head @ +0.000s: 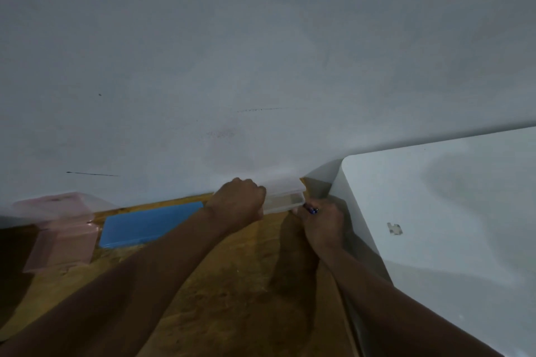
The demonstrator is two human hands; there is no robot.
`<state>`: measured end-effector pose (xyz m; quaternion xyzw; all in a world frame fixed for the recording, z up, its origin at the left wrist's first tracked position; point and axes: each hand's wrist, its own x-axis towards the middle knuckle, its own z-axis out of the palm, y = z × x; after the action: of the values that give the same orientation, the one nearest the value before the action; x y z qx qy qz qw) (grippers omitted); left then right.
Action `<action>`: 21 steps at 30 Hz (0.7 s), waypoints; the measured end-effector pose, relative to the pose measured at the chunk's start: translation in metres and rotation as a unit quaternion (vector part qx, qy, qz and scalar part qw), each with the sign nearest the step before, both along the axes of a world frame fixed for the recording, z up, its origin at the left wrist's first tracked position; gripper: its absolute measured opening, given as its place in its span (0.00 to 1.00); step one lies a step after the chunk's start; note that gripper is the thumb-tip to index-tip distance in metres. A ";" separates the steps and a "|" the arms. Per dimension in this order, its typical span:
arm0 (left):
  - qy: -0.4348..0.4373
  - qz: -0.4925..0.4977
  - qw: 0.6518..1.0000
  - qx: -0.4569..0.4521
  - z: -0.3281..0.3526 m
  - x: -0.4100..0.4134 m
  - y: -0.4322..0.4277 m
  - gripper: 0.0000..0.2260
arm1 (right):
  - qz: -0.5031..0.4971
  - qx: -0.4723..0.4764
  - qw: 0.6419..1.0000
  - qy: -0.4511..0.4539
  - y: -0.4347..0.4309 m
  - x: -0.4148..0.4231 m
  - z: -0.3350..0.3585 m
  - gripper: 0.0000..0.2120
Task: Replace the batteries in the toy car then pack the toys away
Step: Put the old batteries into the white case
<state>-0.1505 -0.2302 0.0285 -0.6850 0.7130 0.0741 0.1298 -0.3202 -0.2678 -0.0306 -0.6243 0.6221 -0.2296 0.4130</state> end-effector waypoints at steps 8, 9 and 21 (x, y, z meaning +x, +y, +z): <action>0.182 0.103 0.977 -0.027 0.004 0.037 -0.008 0.17 | -0.015 -0.003 0.999 0.045 0.009 -0.005 0.023 0.11; 0.194 0.110 0.975 -0.024 0.004 0.039 -0.011 0.17 | -0.009 0.015 0.999 0.047 0.008 -0.007 0.031 0.12; 0.225 0.124 0.966 -0.023 0.013 0.038 -0.022 0.14 | -0.068 0.128 0.982 -0.124 -0.023 0.041 0.064 0.05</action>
<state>-0.1123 -0.2518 0.0415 -0.7366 0.6347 0.2257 -0.0597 -0.2791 -0.2912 0.0335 -0.4895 0.6309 -0.2517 0.5468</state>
